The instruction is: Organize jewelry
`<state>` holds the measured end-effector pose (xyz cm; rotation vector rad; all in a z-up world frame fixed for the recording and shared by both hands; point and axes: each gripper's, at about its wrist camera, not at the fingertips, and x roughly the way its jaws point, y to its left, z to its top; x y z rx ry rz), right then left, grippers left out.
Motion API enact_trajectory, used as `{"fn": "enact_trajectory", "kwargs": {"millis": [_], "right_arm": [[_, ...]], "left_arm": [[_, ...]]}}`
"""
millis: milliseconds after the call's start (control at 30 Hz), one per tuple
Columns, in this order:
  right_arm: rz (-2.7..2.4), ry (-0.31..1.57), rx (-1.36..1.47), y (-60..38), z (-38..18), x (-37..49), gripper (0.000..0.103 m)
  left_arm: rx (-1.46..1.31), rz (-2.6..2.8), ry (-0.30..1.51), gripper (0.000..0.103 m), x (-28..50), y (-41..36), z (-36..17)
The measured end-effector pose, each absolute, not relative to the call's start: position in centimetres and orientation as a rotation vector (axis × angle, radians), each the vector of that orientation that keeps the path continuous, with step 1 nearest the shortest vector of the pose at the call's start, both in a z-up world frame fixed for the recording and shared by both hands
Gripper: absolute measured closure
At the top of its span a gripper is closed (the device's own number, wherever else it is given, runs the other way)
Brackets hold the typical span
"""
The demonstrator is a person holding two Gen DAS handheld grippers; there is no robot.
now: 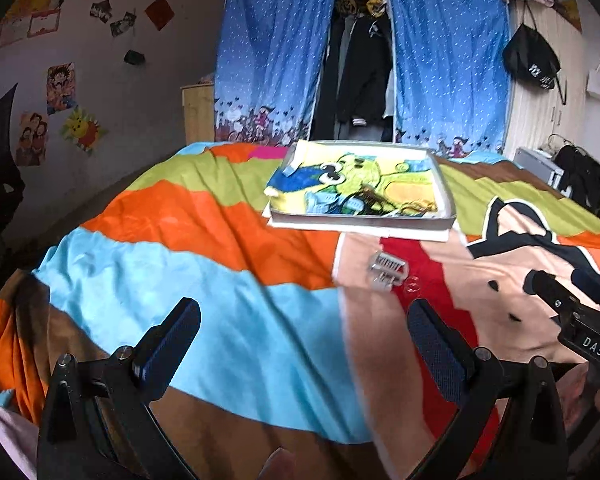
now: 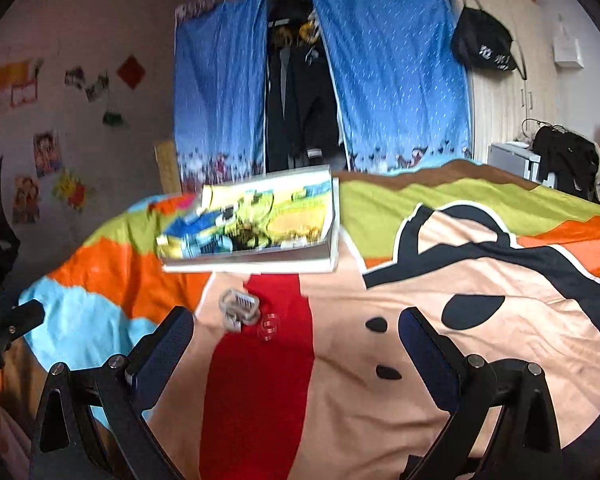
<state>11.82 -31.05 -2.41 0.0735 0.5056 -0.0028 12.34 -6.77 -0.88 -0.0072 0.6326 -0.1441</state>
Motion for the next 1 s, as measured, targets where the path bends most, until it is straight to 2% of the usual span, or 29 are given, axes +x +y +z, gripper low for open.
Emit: {"fn": "enact_trajectory", "kwargs": {"millis": [700,833,1000], "right_arm": [[0.008,0.771,-0.016,-29.3,-6.3,15.9,0.000],[0.001,0.831,0.065,-30.8,-6.8,17.0,0.000],[0.067,0.909,0.335,-34.8,-8.3,20.0,0.000]], "left_arm": [[-0.023,-0.138,0.772,0.002,19.8,-6.1,-5.0],[-0.023,-0.182,0.802,0.002,21.9,-6.5,-6.1],[-0.062,-0.307,0.878,0.002,25.5,-7.7,-7.3]]}}
